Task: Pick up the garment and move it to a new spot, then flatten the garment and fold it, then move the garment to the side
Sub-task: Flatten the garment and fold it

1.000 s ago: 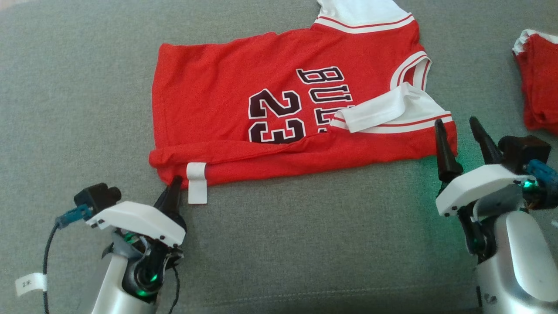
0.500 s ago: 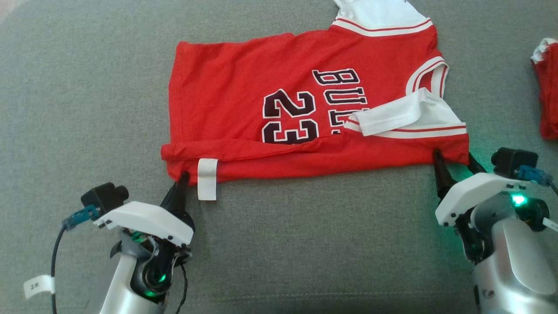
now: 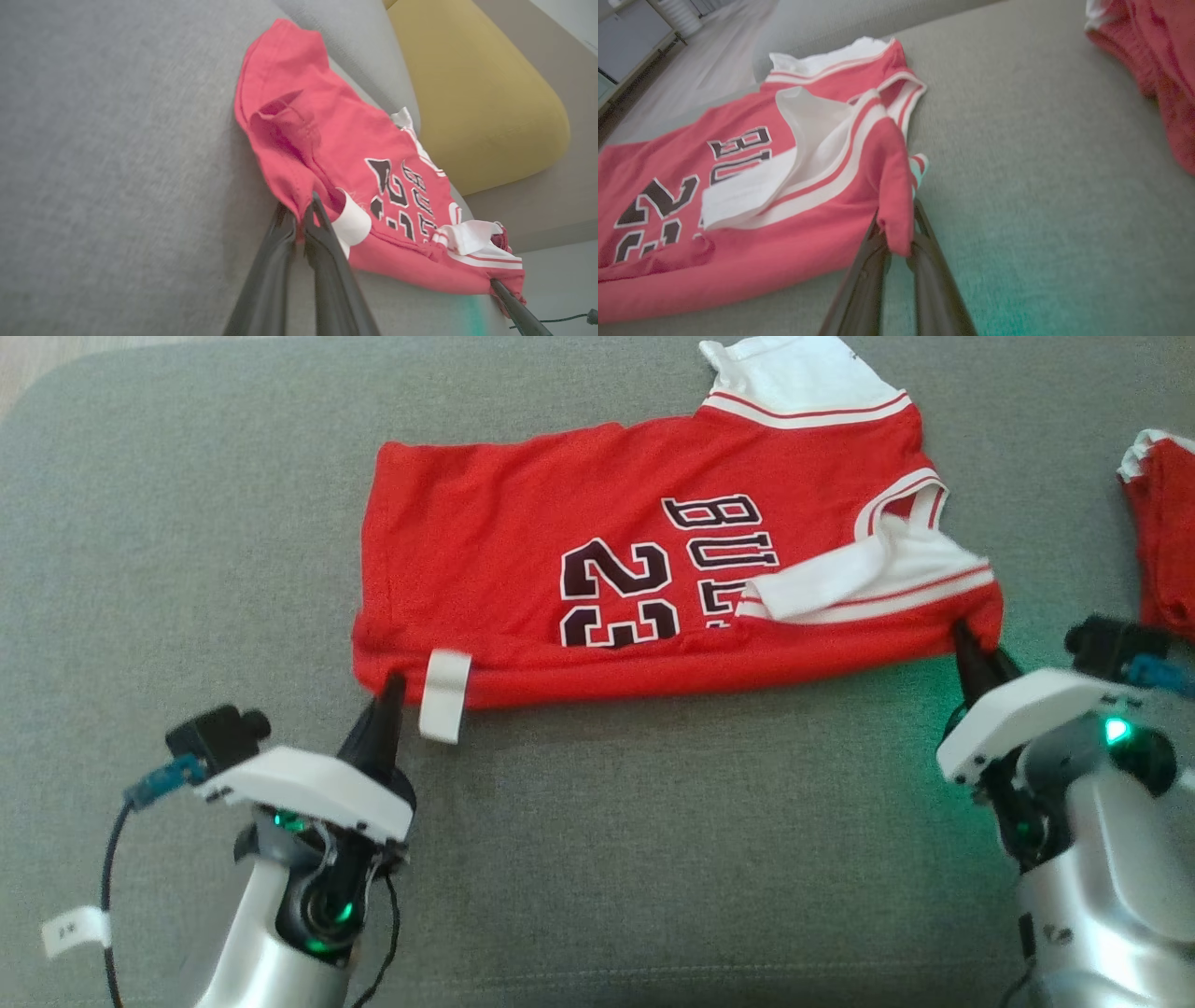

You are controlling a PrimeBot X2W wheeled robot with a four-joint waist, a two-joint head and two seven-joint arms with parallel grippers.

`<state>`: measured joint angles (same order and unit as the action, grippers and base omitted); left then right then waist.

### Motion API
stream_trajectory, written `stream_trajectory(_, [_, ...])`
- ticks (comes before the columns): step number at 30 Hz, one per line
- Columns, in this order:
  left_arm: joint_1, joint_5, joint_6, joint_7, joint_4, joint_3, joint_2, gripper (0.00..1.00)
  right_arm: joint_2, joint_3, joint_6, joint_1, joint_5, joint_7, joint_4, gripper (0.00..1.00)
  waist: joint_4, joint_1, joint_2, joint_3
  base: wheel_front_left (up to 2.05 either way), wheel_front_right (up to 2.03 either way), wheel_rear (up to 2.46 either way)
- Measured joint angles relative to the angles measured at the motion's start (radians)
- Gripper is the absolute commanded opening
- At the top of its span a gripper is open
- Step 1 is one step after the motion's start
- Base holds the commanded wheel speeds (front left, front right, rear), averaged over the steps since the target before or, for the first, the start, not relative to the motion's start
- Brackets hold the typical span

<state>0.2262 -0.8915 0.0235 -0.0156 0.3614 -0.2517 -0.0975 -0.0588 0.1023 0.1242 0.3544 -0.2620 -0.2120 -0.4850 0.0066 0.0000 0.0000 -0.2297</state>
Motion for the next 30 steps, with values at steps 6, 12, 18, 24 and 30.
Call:
stream_trajectory(6, [0.033,0.003,0.004,-0.002,-0.079,-0.007,-0.012,0.0,-0.021,-0.016,0.0,0.017,-0.044,-0.066,0.091,0.0,-0.003,0.0,0.0,0.014,0.0,0.0,0.0])
stream_trajectory(12, [0.013,0.01,0.003,-0.023,-0.158,-0.028,-0.024,0.0,-0.022,0.003,0.0,-0.008,-0.121,-0.134,0.177,0.0,-0.005,0.0,0.0,0.027,0.0,0.0,0.0])
stream_trajectory(18, [-0.094,0.01,-0.021,-0.054,-0.271,-0.029,-0.069,0.0,-0.025,0.046,0.0,-0.118,-0.151,-0.208,0.255,0.0,0.001,0.0,0.0,0.03,0.0,0.0,0.0])
stream_trajectory(24, [-0.187,0.007,-0.048,-0.071,-0.326,-0.026,-0.088,0.0,-0.023,0.049,0.0,-0.241,-0.151,-0.221,0.392,0.0,0.012,0.0,0.0,0.03,0.0,0.0,0.0])
stream_trajectory(30, [-0.247,-0.013,-0.059,-0.071,-0.306,-0.026,-0.087,0.0,-0.001,0.05,0.0,-0.361,-0.141,-0.221,0.455,0.0,0.004,0.0,0.0,0.03,0.0,0.0,0.0])
